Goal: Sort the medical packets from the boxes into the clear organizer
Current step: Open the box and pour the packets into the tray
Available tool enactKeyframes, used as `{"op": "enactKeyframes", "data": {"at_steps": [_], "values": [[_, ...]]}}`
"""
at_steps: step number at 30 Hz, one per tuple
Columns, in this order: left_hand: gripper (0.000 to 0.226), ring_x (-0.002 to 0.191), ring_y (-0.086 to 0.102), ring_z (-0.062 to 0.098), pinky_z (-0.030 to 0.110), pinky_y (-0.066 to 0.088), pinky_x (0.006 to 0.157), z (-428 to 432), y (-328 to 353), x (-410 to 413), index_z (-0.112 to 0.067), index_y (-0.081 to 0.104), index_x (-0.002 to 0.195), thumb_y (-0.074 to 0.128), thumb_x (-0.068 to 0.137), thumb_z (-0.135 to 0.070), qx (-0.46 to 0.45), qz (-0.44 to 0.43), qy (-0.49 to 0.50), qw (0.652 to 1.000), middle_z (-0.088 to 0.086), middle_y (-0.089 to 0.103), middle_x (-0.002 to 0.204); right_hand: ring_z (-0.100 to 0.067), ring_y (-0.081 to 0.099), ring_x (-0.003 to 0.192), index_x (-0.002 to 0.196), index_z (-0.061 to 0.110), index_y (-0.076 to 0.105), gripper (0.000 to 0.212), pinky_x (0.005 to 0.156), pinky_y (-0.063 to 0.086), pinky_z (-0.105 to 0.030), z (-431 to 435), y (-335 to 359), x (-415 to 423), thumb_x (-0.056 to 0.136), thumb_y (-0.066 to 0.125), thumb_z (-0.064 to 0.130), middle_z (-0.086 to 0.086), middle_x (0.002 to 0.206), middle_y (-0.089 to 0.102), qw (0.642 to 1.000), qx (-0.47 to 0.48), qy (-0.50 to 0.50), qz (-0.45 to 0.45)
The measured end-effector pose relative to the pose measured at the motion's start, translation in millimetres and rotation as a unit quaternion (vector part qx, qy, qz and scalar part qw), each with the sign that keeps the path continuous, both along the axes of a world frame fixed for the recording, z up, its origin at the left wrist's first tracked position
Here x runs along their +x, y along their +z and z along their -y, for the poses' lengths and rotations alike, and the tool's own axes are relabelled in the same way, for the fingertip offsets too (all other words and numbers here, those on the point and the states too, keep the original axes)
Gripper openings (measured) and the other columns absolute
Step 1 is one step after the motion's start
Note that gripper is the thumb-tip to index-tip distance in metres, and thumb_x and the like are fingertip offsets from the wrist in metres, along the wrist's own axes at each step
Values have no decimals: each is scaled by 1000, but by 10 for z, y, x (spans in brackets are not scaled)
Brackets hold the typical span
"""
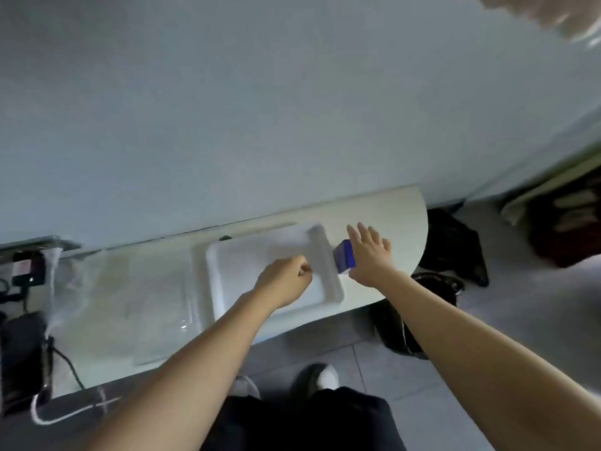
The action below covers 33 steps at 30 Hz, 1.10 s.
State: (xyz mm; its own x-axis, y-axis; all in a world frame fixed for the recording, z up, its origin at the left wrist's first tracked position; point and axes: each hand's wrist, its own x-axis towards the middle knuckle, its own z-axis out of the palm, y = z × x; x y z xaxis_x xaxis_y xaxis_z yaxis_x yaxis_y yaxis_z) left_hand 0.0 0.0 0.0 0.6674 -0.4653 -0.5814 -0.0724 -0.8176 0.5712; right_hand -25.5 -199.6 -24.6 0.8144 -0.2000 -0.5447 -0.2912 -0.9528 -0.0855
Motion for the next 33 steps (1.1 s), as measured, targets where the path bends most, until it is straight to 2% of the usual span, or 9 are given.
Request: {"op": "enactKeyframes", "data": {"at_steps": [3, 8, 12, 14, 17, 21, 26, 30, 33], "values": [[28, 102, 57, 21, 29, 45, 82, 43, -265, 11, -21, 57, 120, 42, 96, -29, 9, -10, -8, 1000, -2, 61, 116, -27, 6, 146, 150, 20, 12, 86, 116, 5, -45, 150, -256, -52, 81, 63, 15, -5, 155, 19, 998, -56, 23, 22], [34, 104, 56, 20, 30, 44, 84, 115, -602, 73, -19, 51, 128, 45, 96, -27, -22, 4, 19, 1000, 1, 58, 119, -22, 47, 112, 133, 24, 42, 70, 103, 23, -38, 377, -405, -27, 73, 69, 48, 0, 122, 50, 988, -9, 10, 153], [56, 111, 53, 17, 35, 46, 92, 166, -632, 156, -23, 40, 137, 52, 88, -48, -159, -90, 204, 962, 1, 50, 128, -14, 56, 95, 124, 22, 49, 62, 81, 48, -31, 386, -200, 74, 73, 70, 52, 8, 107, 58, 931, 228, -160, 235], [72, 117, 52, 16, 37, 45, 97, 150, -588, 195, -27, 32, 141, 51, 82, -62, -218, -139, 255, 932, -2, 50, 129, -16, 64, 91, 116, 24, 54, 49, 76, 55, -31, 283, -103, 124, 75, 65, 49, 5, 101, 66, 881, 373, -214, 194], [75, 105, 61, 17, 35, 52, 84, 66, -536, 276, -25, 39, 137, 58, 77, -66, -296, -194, 329, 876, 2, 63, 112, -16, 69, 94, 117, 16, 61, 47, 76, 54, -24, 71, -148, 218, 82, 58, 47, -2, 105, 72, 840, 498, -202, 72], [24, 78, 67, 19, 38, 57, 68, -177, -587, 361, -19, 59, 106, 63, 89, -37, -290, -108, 354, 882, 7, 66, 90, -14, 67, 101, 132, 17, 50, 70, 90, 54, -31, -233, -383, 387, 78, 64, 59, -2, 115, 66, 833, 514, -196, 65], [24, 69, 66, 15, 32, 57, 60, -354, -843, 422, -10, 60, 101, 62, 90, -32, -314, -19, 430, 846, -1, 65, 81, -14, 64, 93, 110, 18, 49, 48, 73, 53, -26, -573, -539, 631, 78, 75, 42, 1, 108, 61, 856, 452, -136, 213], [39, 64, 65, 7, 33, 57, 64, -349, -1008, 407, -13, 59, 108, 63, 79, -39, -350, 0, 445, 824, -2, 61, 81, -19, 66, 79, 101, 20, 45, 40, 66, 56, -39, -749, -699, 732, 80, 74, 37, -2, 92, 67, 843, 443, -67, 298], [28, 61, 64, 7, 33, 58, 63, -351, -1094, 384, -19, 64, 89, 55, 71, -38, -360, 13, 428, 829, -7, 63, 70, -16, 66, 74, 101, 20, 44, 31, 63, 55, -42, -790, -809, 731, 85, 68, 33, 0, 87, 67, 833, 429, -32, 348]]}}
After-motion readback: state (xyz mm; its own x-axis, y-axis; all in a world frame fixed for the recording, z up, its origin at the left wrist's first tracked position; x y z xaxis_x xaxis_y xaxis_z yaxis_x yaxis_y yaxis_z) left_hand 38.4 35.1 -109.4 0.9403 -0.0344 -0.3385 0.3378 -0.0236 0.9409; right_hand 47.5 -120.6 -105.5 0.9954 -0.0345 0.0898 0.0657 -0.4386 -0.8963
